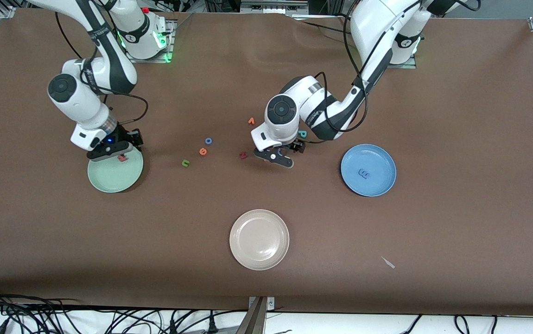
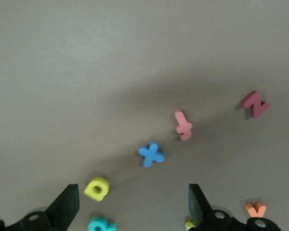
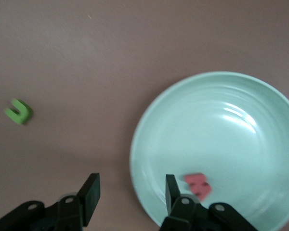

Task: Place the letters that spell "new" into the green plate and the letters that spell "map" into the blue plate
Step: 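Grasp yellow a with the left gripper while the right gripper grasps green u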

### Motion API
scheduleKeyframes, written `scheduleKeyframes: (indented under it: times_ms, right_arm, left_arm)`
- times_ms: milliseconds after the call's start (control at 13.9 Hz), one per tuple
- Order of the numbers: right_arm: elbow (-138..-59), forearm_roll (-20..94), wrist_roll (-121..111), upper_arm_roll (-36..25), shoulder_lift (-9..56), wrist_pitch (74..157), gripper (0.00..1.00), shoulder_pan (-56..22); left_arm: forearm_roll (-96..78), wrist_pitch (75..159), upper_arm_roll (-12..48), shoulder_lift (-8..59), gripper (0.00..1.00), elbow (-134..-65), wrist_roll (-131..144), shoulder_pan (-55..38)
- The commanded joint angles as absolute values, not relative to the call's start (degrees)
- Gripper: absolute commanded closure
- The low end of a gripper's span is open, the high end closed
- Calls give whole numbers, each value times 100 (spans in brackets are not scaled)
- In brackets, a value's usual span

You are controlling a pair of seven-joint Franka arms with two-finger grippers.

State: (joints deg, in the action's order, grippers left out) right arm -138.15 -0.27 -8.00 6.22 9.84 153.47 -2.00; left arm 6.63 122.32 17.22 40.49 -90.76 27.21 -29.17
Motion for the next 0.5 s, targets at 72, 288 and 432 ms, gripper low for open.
scheduleKeyframes:
  times_ms: [72, 288, 432]
  right_arm:
    - [-13378, 35, 515, 1010, 1379, 15302, 37, -307]
    - [-12878, 79, 1779, 1011, 1774, 15311, 36, -790]
    - [-12500, 88, 2545, 1011, 2125, 15319, 35, -1027]
  left_arm:
    - [624, 12472, 1696, 3885, 0, -9623, 1831, -2708]
    - [633, 12524, 1696, 3885, 1, -9852, 1601, -2628]
    - [877, 12542, 1696, 3859, 3, -9966, 1582, -2619]
